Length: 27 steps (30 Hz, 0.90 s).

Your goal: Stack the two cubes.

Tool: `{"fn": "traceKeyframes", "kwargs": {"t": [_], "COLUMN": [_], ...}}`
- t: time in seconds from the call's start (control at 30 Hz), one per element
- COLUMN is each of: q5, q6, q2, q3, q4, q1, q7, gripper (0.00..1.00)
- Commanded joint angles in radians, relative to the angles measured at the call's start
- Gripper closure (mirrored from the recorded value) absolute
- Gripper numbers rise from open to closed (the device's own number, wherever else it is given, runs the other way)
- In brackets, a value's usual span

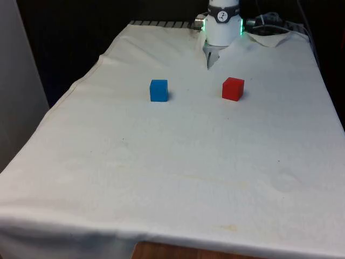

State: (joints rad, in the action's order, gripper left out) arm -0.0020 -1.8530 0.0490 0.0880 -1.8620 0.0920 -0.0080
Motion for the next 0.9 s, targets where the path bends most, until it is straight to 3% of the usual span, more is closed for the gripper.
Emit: {"fn": "traceKeyframes", "kwargs": {"t": [0.0,0.23,0.47,0.77,0.87], "q5": [-0.007,-0.01,-0.027,-0.024,-0.028], "q6": [-0.001,0.0,-0.068,-0.106,-0.155], "q2": [-0.005,-0.013,-0.058,-0.056,-0.063], "q3": [-0.003,-0.009,-0.015,-0.01,-0.008], "q4": [-0.005,-0.014,-0.087,-0.117,-0.151], "q1": [0.003,0.003,0.003,0.001,-0.002], "q7": [0.008,0.007,0.013,0.001,-0.006], "gripper": [0.0,0.0,0.0,0.0,0.0]}}
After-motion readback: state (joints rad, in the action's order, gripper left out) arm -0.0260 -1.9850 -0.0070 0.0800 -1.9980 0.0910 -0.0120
